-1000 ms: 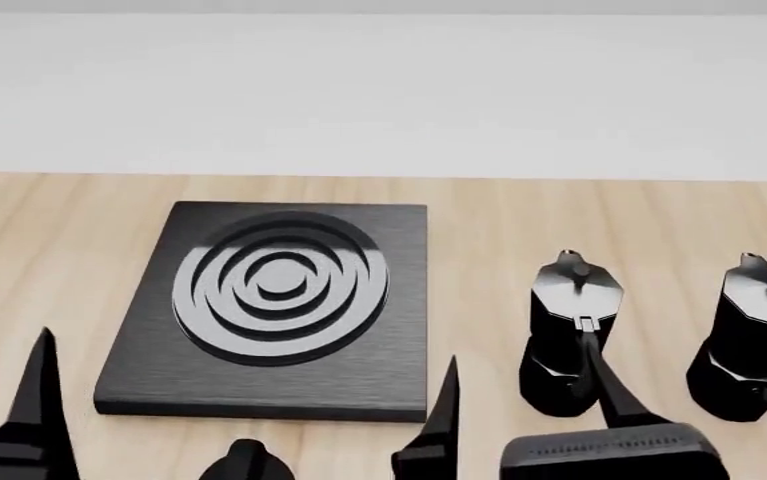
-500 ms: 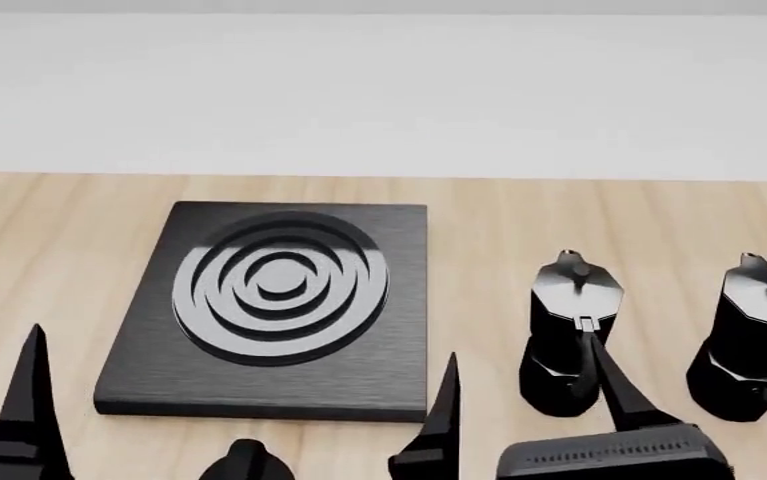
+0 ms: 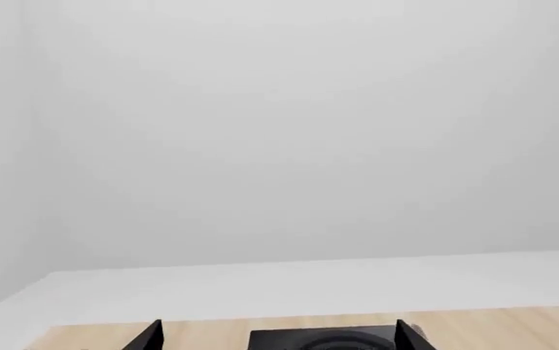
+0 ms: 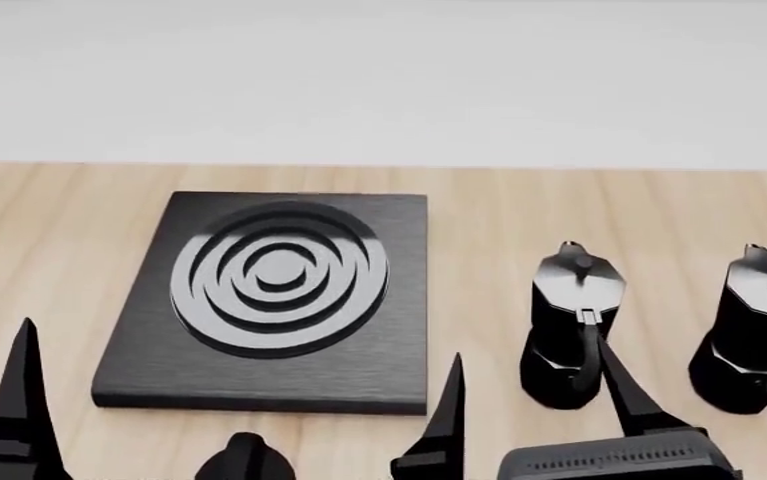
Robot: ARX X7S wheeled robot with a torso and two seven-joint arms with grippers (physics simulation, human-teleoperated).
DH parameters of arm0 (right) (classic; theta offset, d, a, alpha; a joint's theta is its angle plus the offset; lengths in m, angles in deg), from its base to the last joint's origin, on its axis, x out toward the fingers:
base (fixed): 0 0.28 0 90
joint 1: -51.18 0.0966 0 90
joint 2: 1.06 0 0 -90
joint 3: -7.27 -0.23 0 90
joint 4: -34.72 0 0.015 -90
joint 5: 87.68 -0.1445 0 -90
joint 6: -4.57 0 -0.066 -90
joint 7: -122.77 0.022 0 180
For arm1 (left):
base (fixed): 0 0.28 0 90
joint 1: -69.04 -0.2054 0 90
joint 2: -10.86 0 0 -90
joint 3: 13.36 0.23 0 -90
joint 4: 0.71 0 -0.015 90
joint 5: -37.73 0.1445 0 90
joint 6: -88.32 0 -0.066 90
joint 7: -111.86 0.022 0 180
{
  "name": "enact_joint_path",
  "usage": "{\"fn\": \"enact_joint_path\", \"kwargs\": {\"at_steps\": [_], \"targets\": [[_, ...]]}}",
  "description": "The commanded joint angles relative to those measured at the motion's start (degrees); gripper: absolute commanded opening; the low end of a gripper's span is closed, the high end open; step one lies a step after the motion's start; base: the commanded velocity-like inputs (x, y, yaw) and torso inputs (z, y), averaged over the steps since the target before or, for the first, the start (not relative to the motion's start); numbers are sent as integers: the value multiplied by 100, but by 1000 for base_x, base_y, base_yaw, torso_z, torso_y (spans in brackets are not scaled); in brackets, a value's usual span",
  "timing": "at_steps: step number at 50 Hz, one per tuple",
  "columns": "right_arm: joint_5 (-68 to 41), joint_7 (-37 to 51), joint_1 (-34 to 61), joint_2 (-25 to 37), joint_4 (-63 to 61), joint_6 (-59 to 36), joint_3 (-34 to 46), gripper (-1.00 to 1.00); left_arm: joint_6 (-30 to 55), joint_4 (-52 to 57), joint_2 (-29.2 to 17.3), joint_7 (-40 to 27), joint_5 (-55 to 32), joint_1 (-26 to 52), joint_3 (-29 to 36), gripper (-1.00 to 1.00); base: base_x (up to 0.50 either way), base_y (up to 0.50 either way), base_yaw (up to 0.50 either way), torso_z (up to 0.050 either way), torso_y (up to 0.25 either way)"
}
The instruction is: Put the right moka pot on the stove.
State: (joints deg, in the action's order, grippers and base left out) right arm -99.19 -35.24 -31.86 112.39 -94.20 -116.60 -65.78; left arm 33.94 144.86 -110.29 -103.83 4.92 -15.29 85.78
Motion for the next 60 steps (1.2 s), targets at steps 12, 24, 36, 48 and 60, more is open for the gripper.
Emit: {"fn": "enact_joint_path", "kwargs": {"at_steps": [12,24,36,48,60], "targets": [[3,18,86,21,56,-26,39,100,-129,-62,-55,-3,37,20,107,100,0,0,0,0,-60],[24,39,145,25,5,-137,125,100,-140,-35,-104,-20,4,25,133,100,0,0,0,0,-62],[27,51,177,36,9,-182,166,100,-192,-35,-138,-16,-9,15,175,100,0,0,0,0,-61],[22,58,208,28,58,-182,199,100,-237,-27,-180,-29,-3,16,210,100,0,0,0,0,-62],[62,77,222,48,106,-158,235,100,-235,-30,-209,-76,-41,47,214,100,0,0,0,0,-66]]}}
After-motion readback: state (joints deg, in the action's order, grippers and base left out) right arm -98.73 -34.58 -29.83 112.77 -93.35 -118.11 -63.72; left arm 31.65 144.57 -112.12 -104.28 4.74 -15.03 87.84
